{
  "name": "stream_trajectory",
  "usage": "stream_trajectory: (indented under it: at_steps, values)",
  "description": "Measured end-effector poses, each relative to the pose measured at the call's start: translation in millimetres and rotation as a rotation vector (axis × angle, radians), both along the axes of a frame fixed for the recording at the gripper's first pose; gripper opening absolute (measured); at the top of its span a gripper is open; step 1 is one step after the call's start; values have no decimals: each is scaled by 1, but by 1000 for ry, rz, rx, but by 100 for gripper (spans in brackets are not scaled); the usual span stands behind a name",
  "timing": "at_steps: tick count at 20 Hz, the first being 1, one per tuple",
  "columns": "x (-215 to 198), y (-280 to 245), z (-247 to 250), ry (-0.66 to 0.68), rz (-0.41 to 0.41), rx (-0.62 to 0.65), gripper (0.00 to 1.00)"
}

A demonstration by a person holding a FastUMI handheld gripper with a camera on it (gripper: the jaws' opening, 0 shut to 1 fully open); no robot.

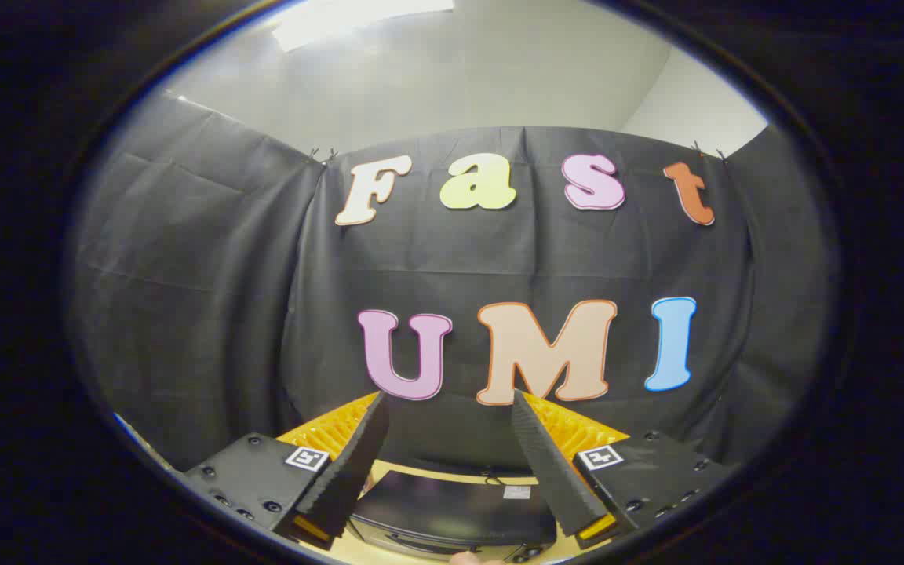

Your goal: Open the toaster oven, put the food inside, and close the toaster oven door.

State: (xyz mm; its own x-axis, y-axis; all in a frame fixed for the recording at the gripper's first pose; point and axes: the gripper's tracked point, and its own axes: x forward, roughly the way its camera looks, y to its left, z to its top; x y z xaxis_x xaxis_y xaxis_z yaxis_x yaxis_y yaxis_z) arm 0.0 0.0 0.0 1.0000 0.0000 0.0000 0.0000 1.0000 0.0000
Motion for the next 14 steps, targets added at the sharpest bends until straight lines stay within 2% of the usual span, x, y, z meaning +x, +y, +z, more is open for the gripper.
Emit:
stream_trajectory:
  at_steps: [14]
  values:
    - [30,20,-29,54,20,-25,100]
